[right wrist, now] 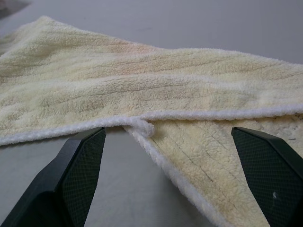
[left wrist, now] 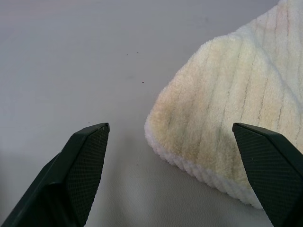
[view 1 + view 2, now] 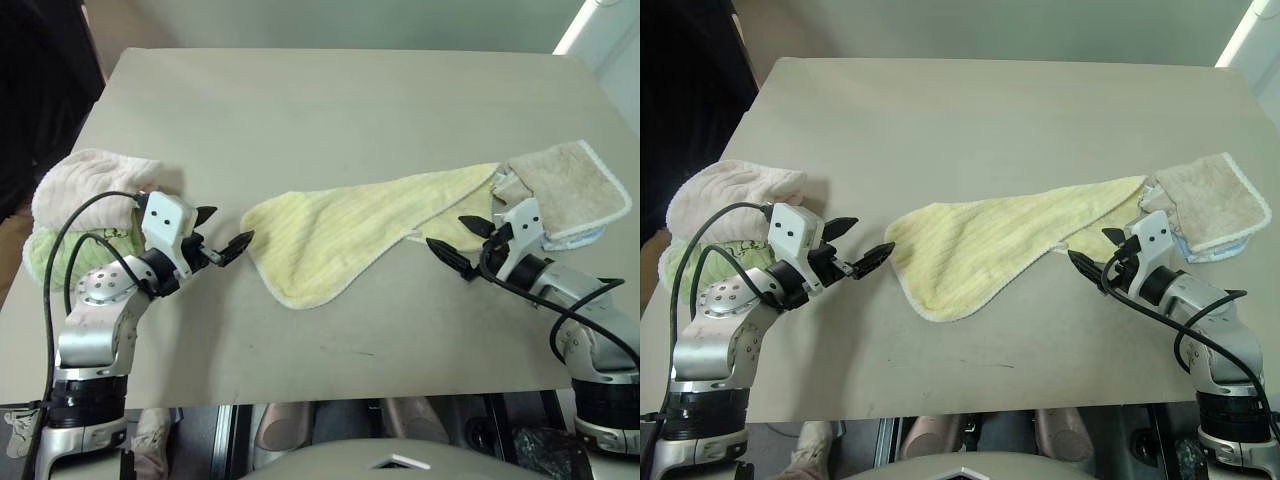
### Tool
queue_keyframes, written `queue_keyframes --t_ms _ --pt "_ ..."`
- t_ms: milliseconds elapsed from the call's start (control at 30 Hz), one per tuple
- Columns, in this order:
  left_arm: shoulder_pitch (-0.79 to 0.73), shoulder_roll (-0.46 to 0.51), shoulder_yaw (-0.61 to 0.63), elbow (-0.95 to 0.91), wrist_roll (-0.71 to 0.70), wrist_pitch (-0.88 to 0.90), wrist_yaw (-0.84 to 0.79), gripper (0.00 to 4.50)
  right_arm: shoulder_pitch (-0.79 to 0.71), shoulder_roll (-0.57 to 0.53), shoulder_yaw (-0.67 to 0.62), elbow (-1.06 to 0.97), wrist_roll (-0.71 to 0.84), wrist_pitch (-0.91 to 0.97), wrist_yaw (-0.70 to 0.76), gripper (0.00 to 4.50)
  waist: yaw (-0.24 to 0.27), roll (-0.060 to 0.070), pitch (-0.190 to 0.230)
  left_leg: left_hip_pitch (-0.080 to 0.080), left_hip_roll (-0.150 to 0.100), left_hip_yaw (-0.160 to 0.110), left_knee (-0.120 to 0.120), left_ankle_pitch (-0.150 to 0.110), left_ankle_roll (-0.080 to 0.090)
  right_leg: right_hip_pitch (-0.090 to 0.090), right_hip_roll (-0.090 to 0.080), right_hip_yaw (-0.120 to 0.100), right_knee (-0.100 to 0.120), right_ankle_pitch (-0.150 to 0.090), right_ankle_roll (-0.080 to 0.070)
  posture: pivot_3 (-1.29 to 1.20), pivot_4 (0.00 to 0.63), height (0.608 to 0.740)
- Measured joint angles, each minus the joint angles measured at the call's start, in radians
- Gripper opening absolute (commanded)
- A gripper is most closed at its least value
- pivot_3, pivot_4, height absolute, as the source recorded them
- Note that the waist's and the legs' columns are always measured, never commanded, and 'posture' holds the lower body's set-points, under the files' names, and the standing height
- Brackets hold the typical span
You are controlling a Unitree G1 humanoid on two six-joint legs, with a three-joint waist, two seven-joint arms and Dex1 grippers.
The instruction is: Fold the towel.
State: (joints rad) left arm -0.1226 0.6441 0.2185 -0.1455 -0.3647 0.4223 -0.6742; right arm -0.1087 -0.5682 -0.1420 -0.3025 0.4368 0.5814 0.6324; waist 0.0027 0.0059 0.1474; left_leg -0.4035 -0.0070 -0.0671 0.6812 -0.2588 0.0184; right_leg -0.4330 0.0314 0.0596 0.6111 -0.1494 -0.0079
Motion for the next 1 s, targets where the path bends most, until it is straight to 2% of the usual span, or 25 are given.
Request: queue_keyframes --t_ms 467,767,1000 --pt "-0.012 -0.010 -0.010 -0.008 0.002 0.001 0.000 4.50 0.025 -0.019 -0.020 -0.012 0.001 0.001 0.002 4.48 0.001 0.000 0.000 0.000 0.000 0.000 0.000 0.000 0.000 0.000 0.000 0.000 0.000 0.000 0.000 0.00 0.150 0.740" --pt "-0.093 -0.044 -0.082 0.034 0.017 -0.018 -0.010 4.50 0.026 -0.014 -0.041 -0.027 0.001 0.007 -0.020 4.48 -0.002 0.000 0.000 0.000 0.000 0.000 0.000 0.001 0.000 0.001 0.000 0.000 0.000 0.000 0.002 0.00 0.150 0.740" --pt "-0.082 0.019 -0.115 0.023 0.024 -0.040 -0.097 4.50 0.065 -0.010 -0.048 -0.061 0.002 0.012 -0.038 4.48 -0.002 0.000 0.000 0.000 0.000 0.000 0.000 0.000 0.000 0.001 0.000 0.000 0.000 0.000 0.001 0.00 0.150 0.740"
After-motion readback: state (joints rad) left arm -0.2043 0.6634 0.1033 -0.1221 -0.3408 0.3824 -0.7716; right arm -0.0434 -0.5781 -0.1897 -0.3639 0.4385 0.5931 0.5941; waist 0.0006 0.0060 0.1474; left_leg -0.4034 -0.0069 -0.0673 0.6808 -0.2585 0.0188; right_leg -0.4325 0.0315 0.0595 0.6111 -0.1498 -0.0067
